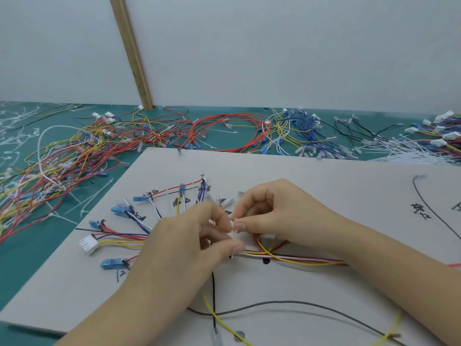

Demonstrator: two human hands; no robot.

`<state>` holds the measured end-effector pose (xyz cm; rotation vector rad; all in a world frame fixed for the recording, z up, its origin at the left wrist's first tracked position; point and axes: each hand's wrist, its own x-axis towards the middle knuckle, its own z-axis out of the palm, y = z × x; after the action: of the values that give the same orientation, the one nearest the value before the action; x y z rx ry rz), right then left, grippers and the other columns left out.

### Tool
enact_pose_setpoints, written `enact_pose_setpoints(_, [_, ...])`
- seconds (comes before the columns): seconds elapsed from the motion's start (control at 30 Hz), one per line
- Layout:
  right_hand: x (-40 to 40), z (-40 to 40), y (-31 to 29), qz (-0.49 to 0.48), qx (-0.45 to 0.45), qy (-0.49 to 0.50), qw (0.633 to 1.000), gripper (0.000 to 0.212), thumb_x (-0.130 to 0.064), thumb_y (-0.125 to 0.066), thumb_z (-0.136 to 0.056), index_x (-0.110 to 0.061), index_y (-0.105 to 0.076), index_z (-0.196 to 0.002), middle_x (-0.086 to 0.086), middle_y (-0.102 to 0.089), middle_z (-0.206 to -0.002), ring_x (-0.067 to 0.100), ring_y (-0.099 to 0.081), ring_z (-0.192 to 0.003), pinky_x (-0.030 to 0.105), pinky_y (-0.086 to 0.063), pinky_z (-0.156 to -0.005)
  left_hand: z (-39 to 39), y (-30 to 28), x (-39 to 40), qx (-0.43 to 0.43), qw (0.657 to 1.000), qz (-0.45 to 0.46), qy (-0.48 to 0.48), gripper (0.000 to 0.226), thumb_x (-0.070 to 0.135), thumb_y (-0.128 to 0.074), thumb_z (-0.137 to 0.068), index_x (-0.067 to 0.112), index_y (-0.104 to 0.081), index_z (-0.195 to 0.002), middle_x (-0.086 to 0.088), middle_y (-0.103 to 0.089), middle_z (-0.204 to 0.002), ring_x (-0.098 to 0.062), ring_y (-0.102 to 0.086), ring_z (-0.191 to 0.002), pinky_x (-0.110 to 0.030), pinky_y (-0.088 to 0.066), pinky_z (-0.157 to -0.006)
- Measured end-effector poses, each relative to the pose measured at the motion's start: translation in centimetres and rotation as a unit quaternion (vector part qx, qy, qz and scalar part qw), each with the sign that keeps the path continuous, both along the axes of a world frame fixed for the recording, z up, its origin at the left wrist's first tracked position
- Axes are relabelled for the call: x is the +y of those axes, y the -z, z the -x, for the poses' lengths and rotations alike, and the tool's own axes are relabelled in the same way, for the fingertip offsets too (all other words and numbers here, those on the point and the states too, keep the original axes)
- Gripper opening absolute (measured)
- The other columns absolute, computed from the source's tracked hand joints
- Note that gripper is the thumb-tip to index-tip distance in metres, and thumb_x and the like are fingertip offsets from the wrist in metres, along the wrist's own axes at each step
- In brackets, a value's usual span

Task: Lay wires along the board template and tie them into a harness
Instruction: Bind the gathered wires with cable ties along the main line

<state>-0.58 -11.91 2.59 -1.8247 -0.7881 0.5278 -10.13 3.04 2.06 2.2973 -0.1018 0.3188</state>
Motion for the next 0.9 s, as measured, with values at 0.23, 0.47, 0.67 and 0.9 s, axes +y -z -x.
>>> enact_pose_setpoints(0.23, [-0.1,-0.1,0.1,-0.013,-0.008,-0.025,1.0,0.02,-0.002,-0.069,-0.079,-0.022,-0.066,-0.075,-0.011,-0.066,-0.064,-0.003,-0.06,-0.062,0.009,-0.044,-0.06,-0.9,0.2,0.0,0.057,0.996,0.066,-0.026,0.008,0.035,-0.066,-0.065,0.029,-0.062,-0.065,0.016,-0.066,-0.056,0.005,-0.047,-0.037,-0.011,-0.037,-0.047])
enact_pose_setpoints(0.47, [0.0,-0.1,0.2,-0.016,-0.012,-0.031,0.999,0.02,-0.002,-0.068,-0.079,-0.021,-0.064,-0.074,-0.014,-0.065,-0.06,-0.005,-0.058,-0.059,0.008,-0.043,-0.057,-1.3,0.3,0.1,0.072,0.991,0.108,-0.034,0.011,0.029,-0.068,-0.07,0.022,-0.063,-0.062,0.011,-0.068,-0.057,0.001,-0.048,-0.039,-0.011,-0.038,-0.039])
enact_pose_setpoints(0.67, [-0.1,0.0,0.1,-0.011,-0.039,-0.021,0.999,0.019,-0.005,-0.07,-0.078,-0.023,-0.066,-0.073,-0.01,-0.067,-0.066,0.003,-0.06,-0.064,0.017,-0.046,-0.062,-1.4,0.2,0.1,0.079,0.988,0.127,-0.034,0.013,0.022,-0.071,-0.074,0.018,-0.063,-0.064,0.008,-0.068,-0.055,0.004,-0.049,-0.038,-0.007,-0.034,-0.038])
enact_pose_setpoints(0.9, [-0.2,0.2,-0.3,-0.016,-0.023,-0.021,0.999,0.021,-0.002,-0.061,-0.084,-0.02,-0.068,-0.075,-0.009,-0.067,-0.063,0.0,-0.059,-0.061,0.012,-0.045,-0.06,-1.4,-0.1,-0.3,0.07,0.98,0.182,-0.038,0.016,0.016,-0.071,-0.076,0.017,-0.062,-0.063,0.005,-0.068,-0.055,0.002,-0.045,-0.032,-0.009,-0.033,-0.034])
